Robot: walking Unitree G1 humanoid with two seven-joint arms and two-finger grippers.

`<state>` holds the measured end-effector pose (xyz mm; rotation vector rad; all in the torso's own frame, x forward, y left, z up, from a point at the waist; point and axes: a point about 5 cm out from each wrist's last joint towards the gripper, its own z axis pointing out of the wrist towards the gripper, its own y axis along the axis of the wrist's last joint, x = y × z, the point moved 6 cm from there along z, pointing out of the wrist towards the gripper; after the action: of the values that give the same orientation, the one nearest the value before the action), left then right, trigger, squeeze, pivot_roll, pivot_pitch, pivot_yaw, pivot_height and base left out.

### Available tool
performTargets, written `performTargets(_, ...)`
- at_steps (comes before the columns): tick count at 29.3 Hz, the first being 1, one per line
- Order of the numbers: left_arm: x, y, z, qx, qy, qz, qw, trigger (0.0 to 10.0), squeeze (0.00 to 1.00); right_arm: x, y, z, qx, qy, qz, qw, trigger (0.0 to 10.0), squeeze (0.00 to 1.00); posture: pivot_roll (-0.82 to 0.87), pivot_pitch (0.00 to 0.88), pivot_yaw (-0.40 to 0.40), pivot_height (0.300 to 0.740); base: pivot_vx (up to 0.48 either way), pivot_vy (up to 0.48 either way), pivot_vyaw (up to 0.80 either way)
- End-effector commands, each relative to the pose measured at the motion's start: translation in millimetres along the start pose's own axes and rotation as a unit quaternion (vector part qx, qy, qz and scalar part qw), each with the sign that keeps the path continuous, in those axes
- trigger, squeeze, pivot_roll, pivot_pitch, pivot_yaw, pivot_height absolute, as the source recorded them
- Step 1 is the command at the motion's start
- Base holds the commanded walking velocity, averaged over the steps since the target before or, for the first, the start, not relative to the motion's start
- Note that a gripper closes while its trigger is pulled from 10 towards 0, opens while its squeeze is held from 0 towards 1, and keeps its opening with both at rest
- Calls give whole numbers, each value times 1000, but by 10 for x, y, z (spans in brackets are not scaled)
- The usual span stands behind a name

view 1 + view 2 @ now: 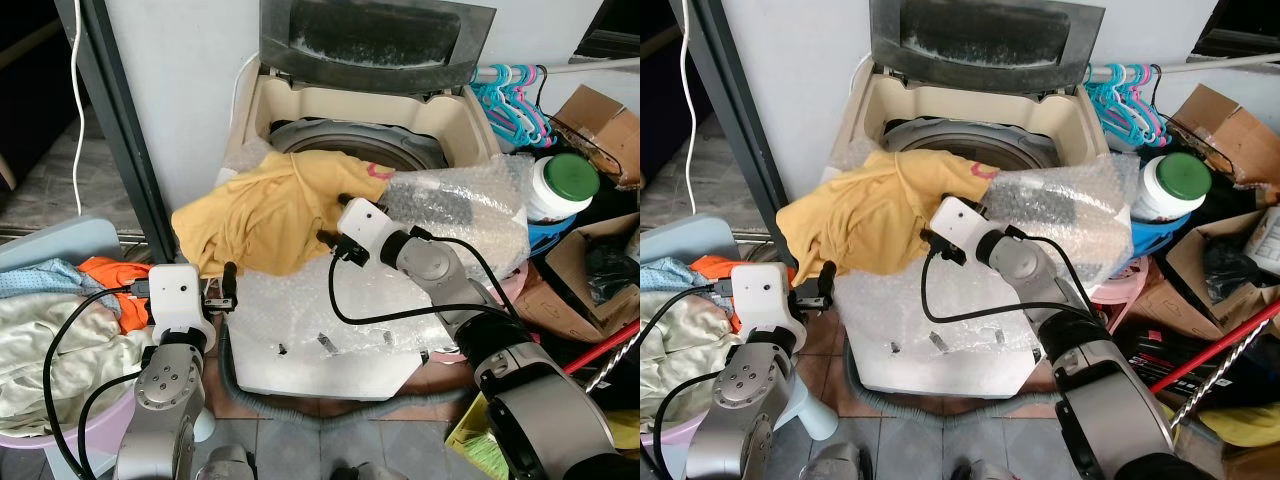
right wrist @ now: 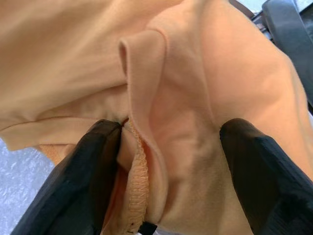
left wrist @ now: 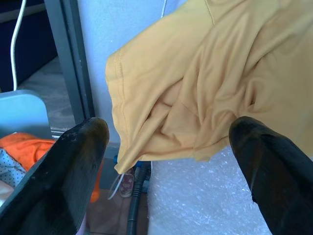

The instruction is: Clothes washing

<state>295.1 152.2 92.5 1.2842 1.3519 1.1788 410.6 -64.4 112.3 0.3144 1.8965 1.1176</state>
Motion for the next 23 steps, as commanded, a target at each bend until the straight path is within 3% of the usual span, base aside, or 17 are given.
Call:
performTargets(1,-19,-19,1,4,-2,1,1000,10000,0,-767,-51,-159,23,-146,37,988,10000,0,90,3,-94,740,0,0,0)
performTargets(2,-20,-19,3,3,-1,0,1000,10000,0,-978,-11,-218,17,-184,49,981,10000,0,90,3,-94,740,0,0,0)
performTargets(4,-24,-18,7,3,-1,0,1000,10000,0,-1155,-3,-281,15,-220,66,973,10000,0,88,0,-96,740,0,0,0)
performTargets(9,-38,-14,18,2,-3,-2,1000,10000,0,-1469,-83,-430,24,-290,125,948,10000,0,84,0,-95,740,0,0,0)
performTargets(12,-40,-12,23,2,-3,-2,1000,10000,0,-1541,-106,-472,24,-307,142,941,10000,0,84,0,-93,740,0,0,0)
performTargets(18,-42,-9,27,1,-4,-3,1000,10000,0,-1474,-73,-445,0,-291,157,944,10000,0,83,0,-92,740,0,0,0)
performTargets(19,-45,-7,30,1,-5,-2,1000,10000,0,-1354,41,-374,-42,-249,175,952,10000,0,83,1,-87,740,0,0,0)
performTargets(20,-45,-7,30,1,-5,-2,1000,10000,0,-1354,41,-374,-42,-249,175,952,10000,0,83,1,-87,740,0,0,0)
performTargets(23,-49,-9,34,1,-6,-2,1000,10000,0,-1115,192,-273,-87,-172,182,964,10000,0,79,0,-84,740,0,0,0)
